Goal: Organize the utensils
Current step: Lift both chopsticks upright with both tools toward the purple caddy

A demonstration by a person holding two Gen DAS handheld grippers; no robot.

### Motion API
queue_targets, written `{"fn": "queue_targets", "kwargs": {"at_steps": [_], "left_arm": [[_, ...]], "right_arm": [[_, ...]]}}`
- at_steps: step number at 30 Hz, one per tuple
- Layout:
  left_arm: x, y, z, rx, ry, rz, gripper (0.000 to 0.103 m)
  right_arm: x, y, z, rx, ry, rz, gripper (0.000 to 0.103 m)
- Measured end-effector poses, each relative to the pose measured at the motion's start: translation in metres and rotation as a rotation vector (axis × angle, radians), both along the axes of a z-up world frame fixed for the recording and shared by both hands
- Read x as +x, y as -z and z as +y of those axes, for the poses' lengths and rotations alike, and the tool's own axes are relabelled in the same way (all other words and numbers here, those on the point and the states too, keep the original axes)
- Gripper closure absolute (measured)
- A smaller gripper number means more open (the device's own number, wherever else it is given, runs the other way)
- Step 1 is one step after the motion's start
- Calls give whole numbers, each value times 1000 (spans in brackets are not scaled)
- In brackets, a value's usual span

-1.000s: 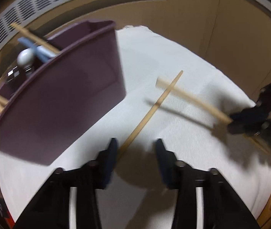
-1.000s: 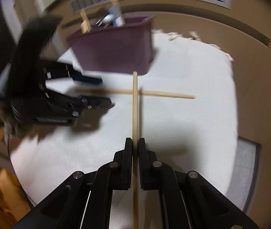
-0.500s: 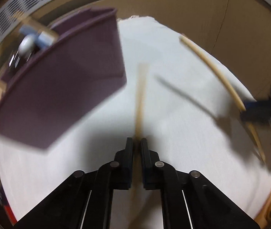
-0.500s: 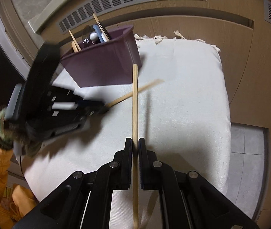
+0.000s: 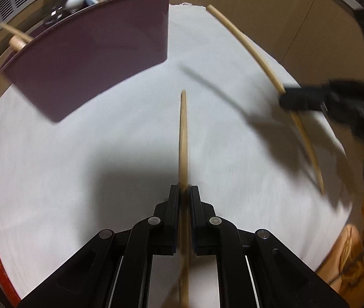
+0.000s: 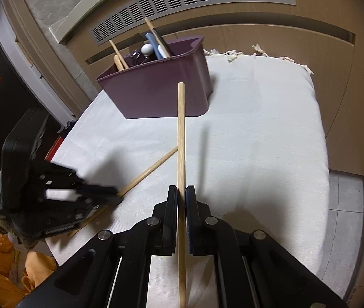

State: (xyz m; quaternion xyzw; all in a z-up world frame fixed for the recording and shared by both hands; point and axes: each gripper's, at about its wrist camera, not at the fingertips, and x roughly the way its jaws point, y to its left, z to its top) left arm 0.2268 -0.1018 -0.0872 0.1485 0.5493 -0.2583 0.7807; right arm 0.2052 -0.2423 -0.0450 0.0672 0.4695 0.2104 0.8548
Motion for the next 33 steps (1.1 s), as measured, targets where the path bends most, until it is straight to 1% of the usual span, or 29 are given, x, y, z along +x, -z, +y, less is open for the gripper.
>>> {"fn": "queue_targets", "kwargs": {"at_steps": [6,8,11,13,14,15,16,17,19,20,21,22,23,27,28,29,31,32,33], "left_arm": [[26,1,-28,15,18,-14,94],[28,1,-35,15,28,-25,95],[21,1,-41,25,29,-64,96],[13,-2,-37,3,13,-83,96],[6,-6,-29,-35,-6,-93,96],[4,-16,-23,-69,-31,-111,96],[-5,-27,-13,-122,-63,-140,96],[-2,-40,12,-171,-87,-163,96],[-15,-63,30,-253,-134,-215,96],[-22,-77,38,-303,-158,-257,96],[-24,-85,43,-329,-173,-286,96],[-23,-94,43,-352,-185,-316,96],[-28,-107,52,-375,-201,-360,96],[-39,-140,73,-419,-236,-477,96],[-56,-151,87,-429,-237,-499,96],[-52,-160,91,-445,-241,-534,96],[-46,-173,90,-472,-231,-582,96],[-41,-187,91,-489,-227,-629,96],[-42,-199,91,-497,-222,-667,96]], "right_arm": [[-5,2,1,-7,-8,6,97],[-6,3,0,-8,-3,7,97],[-7,3,-3,-2,6,7,97],[-9,0,-3,2,14,-3,97],[-11,-3,-3,4,15,-10,97],[-13,-6,-3,6,15,-20,97],[-17,-11,-3,7,15,-37,97],[-20,-15,-3,7,15,-50,97],[-27,-25,-1,8,11,-77,97],[-29,-29,0,8,10,-88,97],[-33,-35,2,11,7,-105,97],[-35,-39,3,16,3,-115,97],[-38,-44,5,23,-2,-128,97],[-43,-70,13,44,-11,-199,97],[-42,-76,15,48,-11,-216,97],[-42,-83,16,49,-8,-236,97],[-37,-105,21,48,-3,-291,97],[-34,-115,22,45,1,-318,97],[-29,-134,25,33,8,-368,97]]}}
